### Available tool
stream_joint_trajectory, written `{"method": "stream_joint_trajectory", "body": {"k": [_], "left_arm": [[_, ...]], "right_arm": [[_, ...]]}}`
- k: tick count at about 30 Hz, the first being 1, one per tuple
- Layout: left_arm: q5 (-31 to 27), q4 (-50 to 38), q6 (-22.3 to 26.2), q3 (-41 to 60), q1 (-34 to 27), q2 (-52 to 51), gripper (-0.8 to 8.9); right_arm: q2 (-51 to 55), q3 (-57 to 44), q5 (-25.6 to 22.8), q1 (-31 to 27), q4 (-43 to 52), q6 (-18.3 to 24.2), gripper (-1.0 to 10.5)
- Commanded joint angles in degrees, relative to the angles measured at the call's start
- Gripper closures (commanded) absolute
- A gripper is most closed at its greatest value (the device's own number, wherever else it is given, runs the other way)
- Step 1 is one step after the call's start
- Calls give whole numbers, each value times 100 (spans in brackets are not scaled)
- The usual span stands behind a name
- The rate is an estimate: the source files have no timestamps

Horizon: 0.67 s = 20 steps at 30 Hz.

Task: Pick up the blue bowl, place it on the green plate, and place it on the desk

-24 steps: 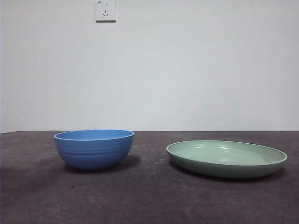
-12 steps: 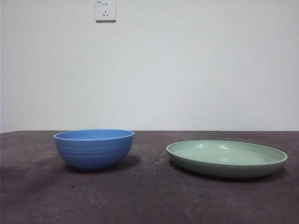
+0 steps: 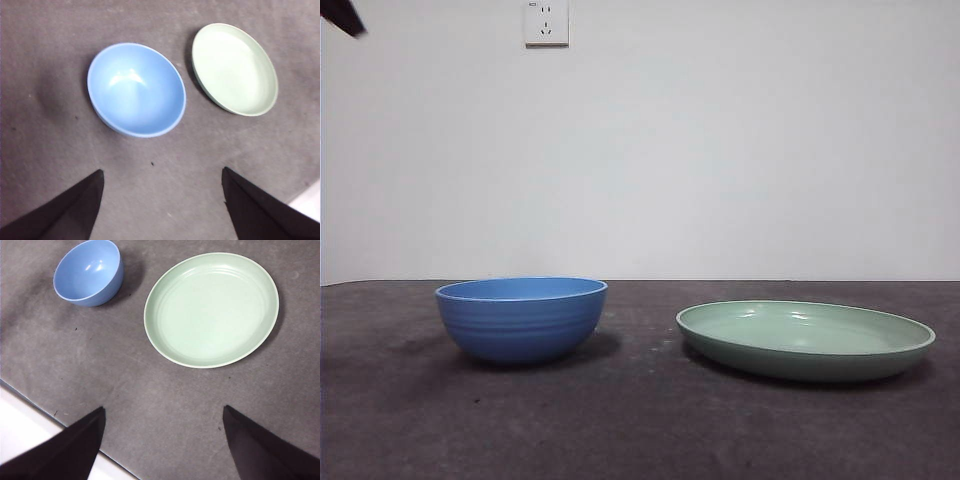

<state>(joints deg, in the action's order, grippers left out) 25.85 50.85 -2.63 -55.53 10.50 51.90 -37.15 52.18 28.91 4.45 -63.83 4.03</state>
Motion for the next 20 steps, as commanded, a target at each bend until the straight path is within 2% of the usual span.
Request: {"method": "stream_joint_trajectory", "body": {"k": [1, 9, 20], "left_arm": [[-374, -122, -42, -391, 201, 584, 434], [-1259, -570, -37, -1043, 662, 2118, 434], [-1875, -1228, -9, -1270, 933, 3703, 436]], "right_arm": [[-22, 79, 22, 9, 57, -63, 571], [-22, 79, 22, 9, 59, -87, 571], [-22, 79, 13, 9, 59, -103, 571]]}}
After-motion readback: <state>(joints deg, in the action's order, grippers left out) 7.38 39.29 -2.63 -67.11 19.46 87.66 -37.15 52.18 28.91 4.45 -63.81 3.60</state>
